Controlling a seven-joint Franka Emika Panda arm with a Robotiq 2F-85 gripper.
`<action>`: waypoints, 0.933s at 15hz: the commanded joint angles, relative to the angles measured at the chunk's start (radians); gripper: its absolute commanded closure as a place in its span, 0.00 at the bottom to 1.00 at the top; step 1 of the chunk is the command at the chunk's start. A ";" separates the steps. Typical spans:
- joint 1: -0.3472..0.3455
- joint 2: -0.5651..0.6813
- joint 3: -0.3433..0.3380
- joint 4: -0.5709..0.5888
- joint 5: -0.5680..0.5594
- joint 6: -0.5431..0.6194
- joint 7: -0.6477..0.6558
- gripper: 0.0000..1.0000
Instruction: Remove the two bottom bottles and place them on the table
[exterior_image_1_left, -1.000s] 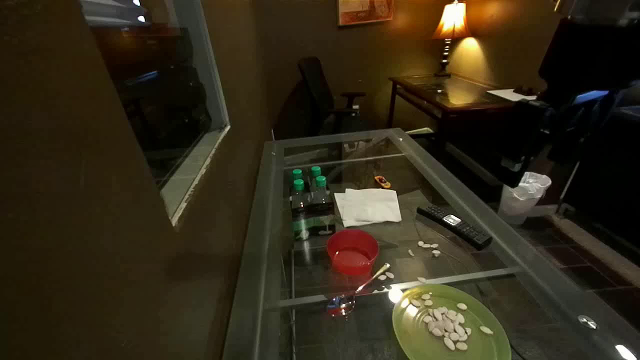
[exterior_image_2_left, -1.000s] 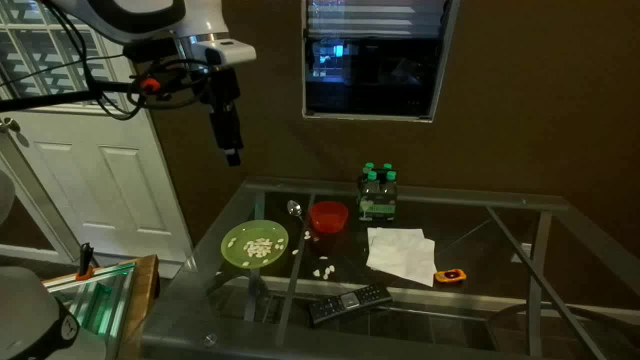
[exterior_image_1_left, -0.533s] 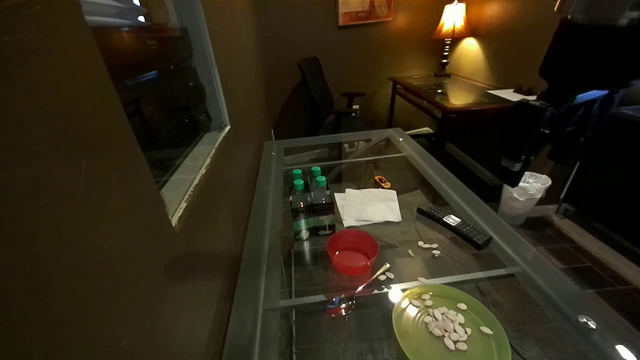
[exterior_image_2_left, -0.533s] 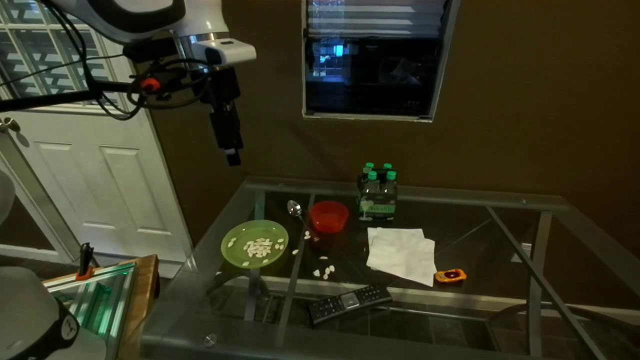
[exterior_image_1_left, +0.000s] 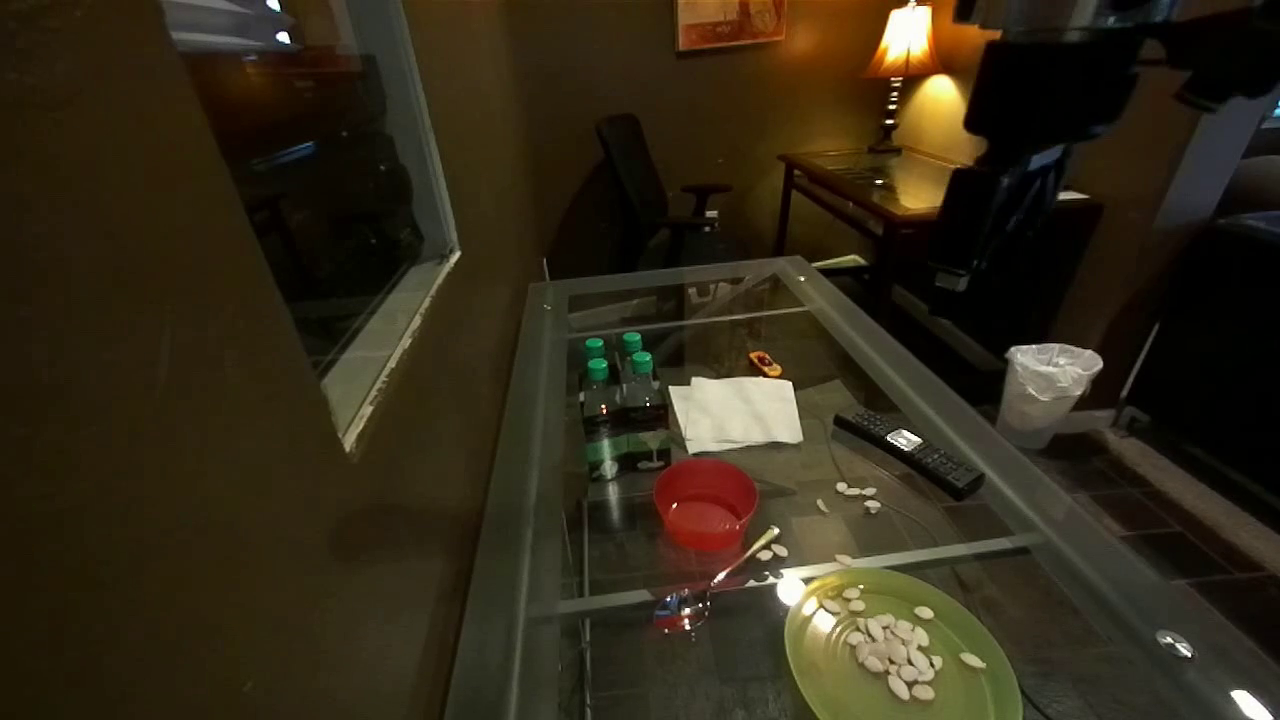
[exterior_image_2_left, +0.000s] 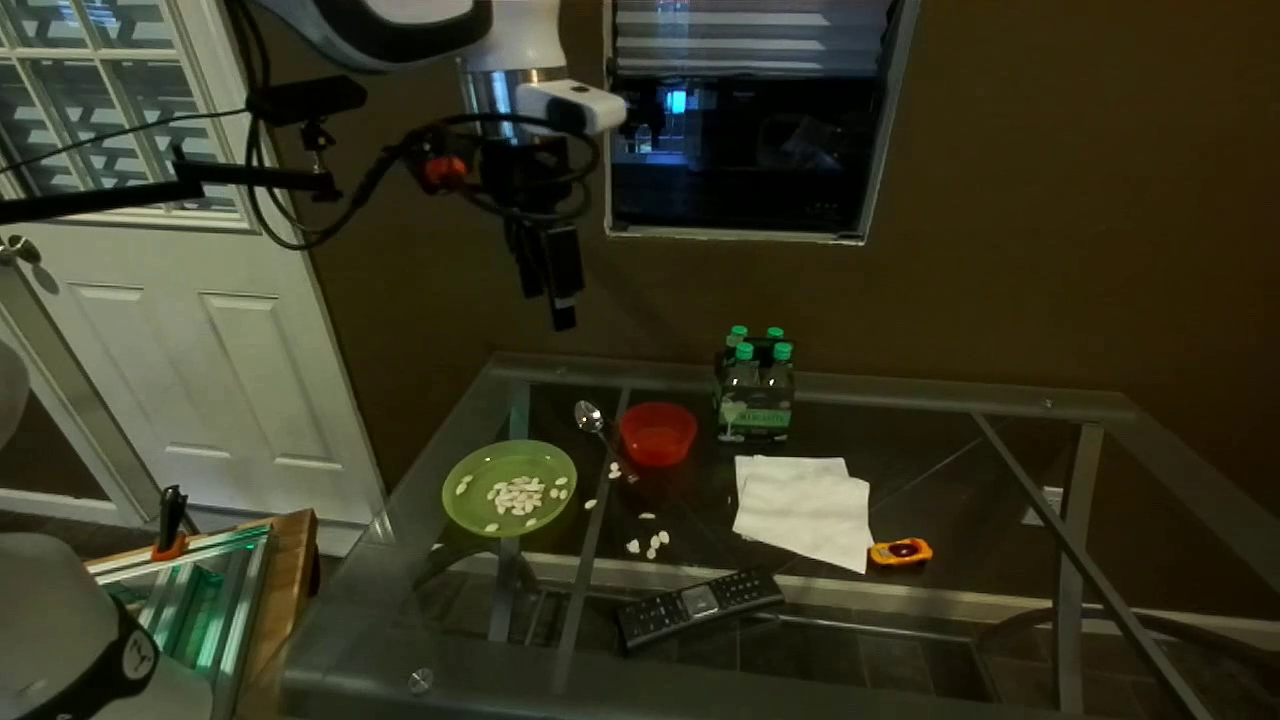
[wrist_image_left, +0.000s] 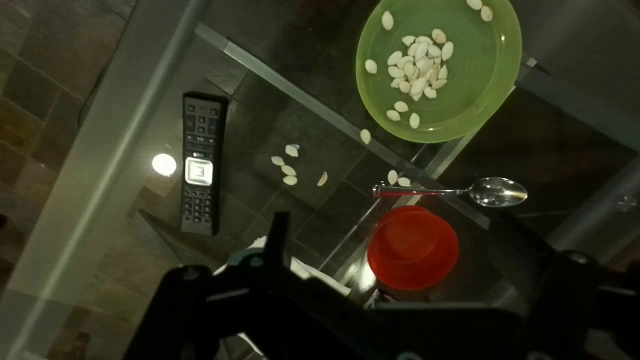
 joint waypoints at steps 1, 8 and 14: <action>0.048 0.225 -0.013 0.174 -0.010 -0.001 -0.128 0.00; 0.076 0.517 -0.010 0.469 -0.101 -0.006 -0.288 0.00; 0.072 0.590 -0.010 0.573 -0.082 0.018 -0.393 0.00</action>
